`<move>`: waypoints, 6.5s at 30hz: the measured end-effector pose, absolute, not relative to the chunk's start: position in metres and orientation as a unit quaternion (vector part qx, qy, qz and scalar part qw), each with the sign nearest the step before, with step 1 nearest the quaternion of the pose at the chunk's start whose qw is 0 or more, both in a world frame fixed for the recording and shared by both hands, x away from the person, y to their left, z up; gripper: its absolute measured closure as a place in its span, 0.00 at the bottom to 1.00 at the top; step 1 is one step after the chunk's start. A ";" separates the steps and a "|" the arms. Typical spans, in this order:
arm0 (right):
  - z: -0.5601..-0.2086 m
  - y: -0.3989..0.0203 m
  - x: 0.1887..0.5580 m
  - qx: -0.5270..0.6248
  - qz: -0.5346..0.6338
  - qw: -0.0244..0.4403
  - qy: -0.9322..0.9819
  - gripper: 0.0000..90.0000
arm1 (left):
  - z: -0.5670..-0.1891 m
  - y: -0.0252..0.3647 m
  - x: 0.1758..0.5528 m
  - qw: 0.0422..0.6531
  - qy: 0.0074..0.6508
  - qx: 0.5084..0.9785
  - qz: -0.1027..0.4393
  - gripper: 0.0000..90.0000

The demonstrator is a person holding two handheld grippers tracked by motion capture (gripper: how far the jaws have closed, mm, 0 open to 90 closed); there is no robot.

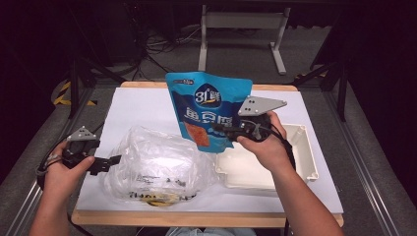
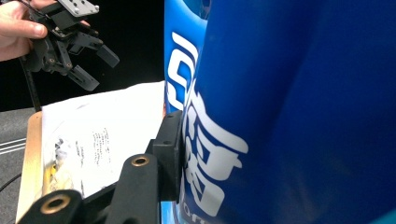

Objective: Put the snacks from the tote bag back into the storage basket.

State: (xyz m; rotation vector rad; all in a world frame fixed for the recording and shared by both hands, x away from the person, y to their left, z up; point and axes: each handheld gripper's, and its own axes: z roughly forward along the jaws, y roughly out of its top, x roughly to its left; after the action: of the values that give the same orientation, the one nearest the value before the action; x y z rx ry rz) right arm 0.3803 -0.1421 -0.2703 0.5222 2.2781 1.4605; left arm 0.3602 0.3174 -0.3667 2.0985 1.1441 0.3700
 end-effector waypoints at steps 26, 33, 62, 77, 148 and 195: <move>-0.273 -0.224 0.377 0.237 0.504 0.228 0.798 0.66 | -0.371 0.312 0.364 0.349 0.439 0.816 0.136 0.05; -0.285 -0.236 0.381 0.244 0.497 0.230 0.800 0.66 | -0.370 0.313 0.363 0.349 0.443 0.814 0.140 0.05; -0.345 -0.247 0.395 0.257 0.486 0.218 0.807 0.66 | -0.370 0.311 0.363 0.350 0.439 0.816 0.139 0.05; -0.361 -0.246 0.398 0.253 0.486 0.213 0.809 0.65 | -0.370 0.311 0.362 0.350 0.439 0.816 0.141 0.05; -0.321 -0.366 0.352 0.362 0.438 0.280 0.774 0.18 | -0.370 0.321 0.361 0.351 0.440 0.813 0.151 0.06; -0.371 -0.411 0.362 0.436 0.365 0.265 0.779 0.15 | -0.388 0.338 0.364 0.339 0.438 0.819 0.149 0.05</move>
State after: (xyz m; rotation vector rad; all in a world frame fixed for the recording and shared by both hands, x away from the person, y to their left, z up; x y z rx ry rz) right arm 0.3623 -0.4111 -0.3705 1.1775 2.1043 0.9872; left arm 0.3645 0.3384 -0.3875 2.1326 1.1412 0.3888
